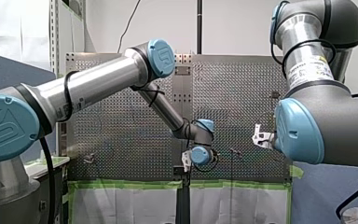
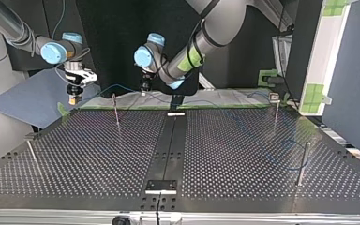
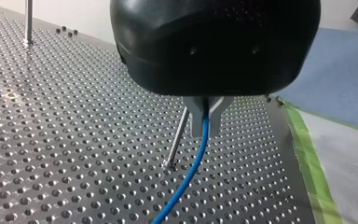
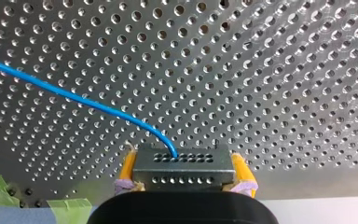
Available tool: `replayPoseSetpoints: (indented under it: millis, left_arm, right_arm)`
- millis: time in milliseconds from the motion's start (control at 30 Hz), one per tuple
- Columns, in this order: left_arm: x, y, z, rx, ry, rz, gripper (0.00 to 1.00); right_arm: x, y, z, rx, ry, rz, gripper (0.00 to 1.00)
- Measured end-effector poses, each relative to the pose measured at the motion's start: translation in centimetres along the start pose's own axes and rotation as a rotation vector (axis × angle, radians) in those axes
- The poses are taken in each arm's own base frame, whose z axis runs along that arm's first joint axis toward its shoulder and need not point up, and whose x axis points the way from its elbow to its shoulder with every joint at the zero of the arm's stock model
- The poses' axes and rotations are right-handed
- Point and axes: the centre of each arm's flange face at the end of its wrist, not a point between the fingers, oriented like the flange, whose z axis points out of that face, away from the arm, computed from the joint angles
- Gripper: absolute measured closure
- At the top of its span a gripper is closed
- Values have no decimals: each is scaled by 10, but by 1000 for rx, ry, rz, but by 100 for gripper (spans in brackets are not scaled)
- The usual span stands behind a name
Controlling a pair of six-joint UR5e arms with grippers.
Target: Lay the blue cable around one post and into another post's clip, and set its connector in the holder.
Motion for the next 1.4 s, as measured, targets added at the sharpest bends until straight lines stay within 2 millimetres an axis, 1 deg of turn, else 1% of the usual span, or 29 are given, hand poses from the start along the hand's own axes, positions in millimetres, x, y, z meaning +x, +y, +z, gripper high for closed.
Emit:
replayPoseSetpoints:
  millis: [233, 433, 533, 933, 1100, 1400]
  left_arm:
    - [0, 2, 1, -3, 0, -13, 100]
    - [-1, 5, 3, -6, -1, -28, 100]
    - [-1, 6, 4, -8, -1, -30, 100]
    - [-5, 18, 10, -27, -5, -38, 100]
    - [-5, 18, 11, -26, -4, -33, 100]
    - [0, 13, 7, 14, 8, -29, 100]
  right_arm:
    - [-5, -1, -1, 27, -14, -10, 75]
    - [-17, 6, -2, 21, -34, -17, 75]
    - [-19, 10, -2, 16, -35, -14, 75]
    - [-17, 29, 0, -12, -29, 1, 75]
    - [-17, 30, 0, -3, -30, 1, 75]
    - [-17, 29, 1, 8, -24, 5, 75]
